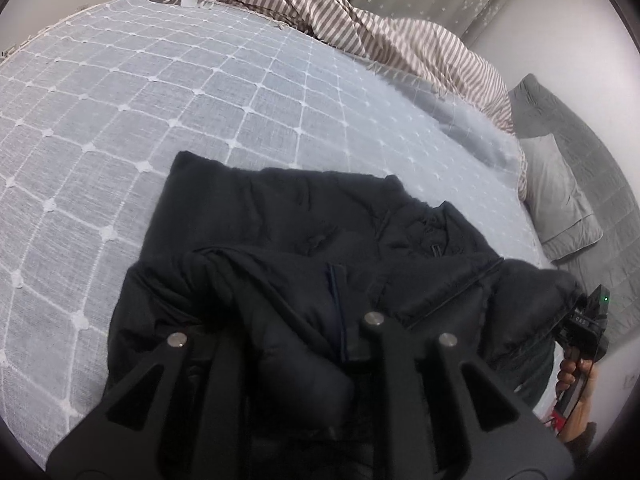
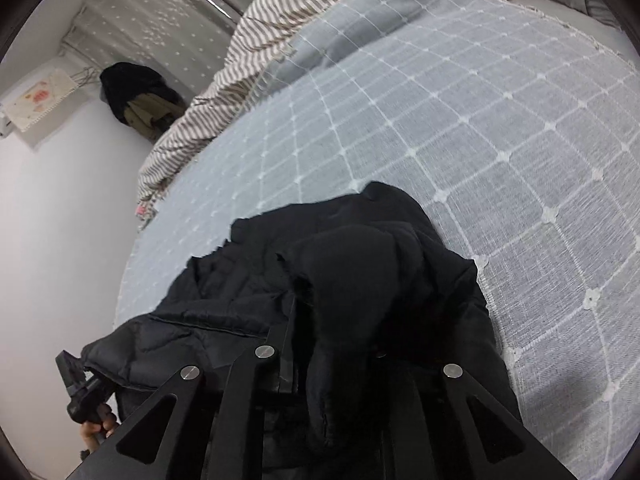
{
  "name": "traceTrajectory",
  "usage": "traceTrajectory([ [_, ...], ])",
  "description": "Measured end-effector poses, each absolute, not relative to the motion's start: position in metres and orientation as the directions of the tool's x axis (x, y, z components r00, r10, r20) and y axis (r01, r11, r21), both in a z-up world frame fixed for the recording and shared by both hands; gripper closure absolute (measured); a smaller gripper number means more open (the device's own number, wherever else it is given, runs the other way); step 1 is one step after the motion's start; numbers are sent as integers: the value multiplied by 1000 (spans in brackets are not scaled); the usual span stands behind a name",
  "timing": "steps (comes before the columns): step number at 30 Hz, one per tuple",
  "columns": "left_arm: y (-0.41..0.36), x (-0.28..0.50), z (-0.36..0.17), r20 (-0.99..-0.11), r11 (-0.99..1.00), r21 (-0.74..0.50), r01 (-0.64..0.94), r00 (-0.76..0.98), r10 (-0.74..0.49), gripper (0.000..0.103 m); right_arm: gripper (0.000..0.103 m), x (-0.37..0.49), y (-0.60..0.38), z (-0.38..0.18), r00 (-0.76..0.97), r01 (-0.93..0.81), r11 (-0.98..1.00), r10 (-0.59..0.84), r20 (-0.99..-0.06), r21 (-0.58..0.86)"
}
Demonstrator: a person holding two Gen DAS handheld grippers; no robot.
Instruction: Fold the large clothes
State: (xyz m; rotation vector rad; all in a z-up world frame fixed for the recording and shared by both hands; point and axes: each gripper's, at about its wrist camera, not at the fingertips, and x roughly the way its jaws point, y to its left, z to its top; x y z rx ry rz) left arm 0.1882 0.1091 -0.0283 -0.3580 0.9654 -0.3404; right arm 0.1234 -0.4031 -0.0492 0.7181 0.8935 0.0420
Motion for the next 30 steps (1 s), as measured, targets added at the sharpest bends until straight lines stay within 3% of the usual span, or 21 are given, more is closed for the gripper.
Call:
traceTrajectory([
  [5, 107, 179, -16, -743, 900, -404, 162, 516, -427, 74, 83, 120, -398, -47, 621, 242, 804, 303, -723, 544],
  [8, 112, 172, -4, -739, 896, -403, 187, 511, -439, 62, 71, 114, -400, -34, 617, 214, 813, 317, -720, 542],
  [9, 113, 170, -1, -735, 894, -407, 190, 512, -444, 54, 59, 111, -402, -29, 622, 202, 809, 329, -711, 551],
  [10, 116, 168, 2, -729, 890, -412, 195, 515, -451, 49, 37, 106, -406, -23, 632, 191, 805, 337, -698, 562],
  [12, 126, 159, 11, -710, 883, -421, 205, 531, -462, 36, 25, 96, -415, -12, 668, 184, 789, 337, -664, 586],
  [16, 142, 140, 23, -688, 888, -405, 218, 567, -453, 29, 25, 76, -428, 3, 700, 163, 777, 343, -626, 608],
  [22, 154, 109, 30, -670, 898, -342, 277, 599, -439, 26, 25, 50, -406, 2, 630, 123, 871, 302, -715, 476],
  [30, 83, 110, -8, -814, 851, -194, 488, 403, -417, 26, 25, 82, -318, -20, 501, -40, 991, 130, -856, 127],
])
